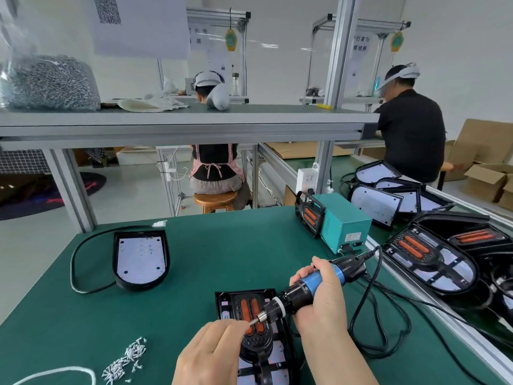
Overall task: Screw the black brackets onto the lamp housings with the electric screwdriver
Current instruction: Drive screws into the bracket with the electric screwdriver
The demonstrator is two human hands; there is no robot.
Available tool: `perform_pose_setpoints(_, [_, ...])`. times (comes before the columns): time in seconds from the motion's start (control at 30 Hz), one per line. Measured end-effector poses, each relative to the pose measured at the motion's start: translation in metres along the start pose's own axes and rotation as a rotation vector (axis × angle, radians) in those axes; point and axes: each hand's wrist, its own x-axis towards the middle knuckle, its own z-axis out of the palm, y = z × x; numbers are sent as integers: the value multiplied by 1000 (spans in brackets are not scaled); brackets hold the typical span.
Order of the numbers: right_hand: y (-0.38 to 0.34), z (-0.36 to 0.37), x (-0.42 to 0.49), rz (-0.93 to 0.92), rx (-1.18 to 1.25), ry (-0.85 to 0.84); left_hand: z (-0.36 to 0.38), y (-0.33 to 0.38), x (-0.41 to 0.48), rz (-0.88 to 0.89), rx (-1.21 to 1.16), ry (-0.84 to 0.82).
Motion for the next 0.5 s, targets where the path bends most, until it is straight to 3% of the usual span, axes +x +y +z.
perform_pose_setpoints(0.33, [2, 2, 4, 2, 1, 13, 2, 0, 5, 1, 96, 62])
perform_pose_setpoints(0.5, [-2, 5, 4, 5, -13, 16, 3, -5, 5, -24, 10, 74])
